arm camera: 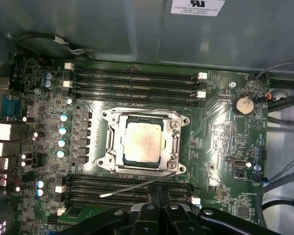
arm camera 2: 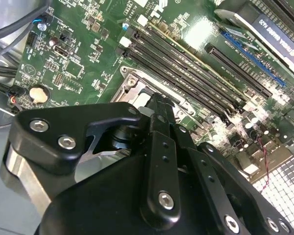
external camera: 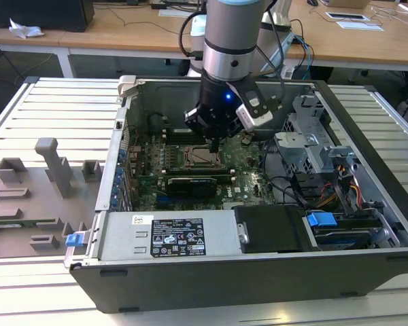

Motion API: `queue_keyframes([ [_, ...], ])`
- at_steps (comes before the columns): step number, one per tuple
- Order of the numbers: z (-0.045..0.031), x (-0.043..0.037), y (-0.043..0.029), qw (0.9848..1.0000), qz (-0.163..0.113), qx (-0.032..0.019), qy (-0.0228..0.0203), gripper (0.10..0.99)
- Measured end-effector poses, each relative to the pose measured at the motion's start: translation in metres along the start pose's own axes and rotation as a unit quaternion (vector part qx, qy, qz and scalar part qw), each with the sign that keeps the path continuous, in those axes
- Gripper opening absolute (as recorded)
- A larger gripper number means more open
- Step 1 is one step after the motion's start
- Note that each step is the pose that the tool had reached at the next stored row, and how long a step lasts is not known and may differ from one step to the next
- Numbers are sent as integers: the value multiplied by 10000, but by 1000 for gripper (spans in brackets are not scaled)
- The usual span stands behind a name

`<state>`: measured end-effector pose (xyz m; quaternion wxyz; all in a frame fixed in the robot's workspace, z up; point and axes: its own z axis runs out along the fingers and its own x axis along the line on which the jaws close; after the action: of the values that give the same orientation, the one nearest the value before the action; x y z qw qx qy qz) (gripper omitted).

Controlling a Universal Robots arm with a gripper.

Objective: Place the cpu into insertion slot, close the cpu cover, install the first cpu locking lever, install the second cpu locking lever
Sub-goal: 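Install the second cpu locking lever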

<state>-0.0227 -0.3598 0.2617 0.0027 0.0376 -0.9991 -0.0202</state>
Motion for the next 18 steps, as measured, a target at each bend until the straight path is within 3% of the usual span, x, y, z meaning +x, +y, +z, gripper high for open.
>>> queue_keyframes([
  [14,144,0,-11,10000,0,-3,0,106],
  [15,153,0,-12,10000,0,-10,-1,106],
  [18,172,21,-40,10000,-1,-96,-7,106],
])
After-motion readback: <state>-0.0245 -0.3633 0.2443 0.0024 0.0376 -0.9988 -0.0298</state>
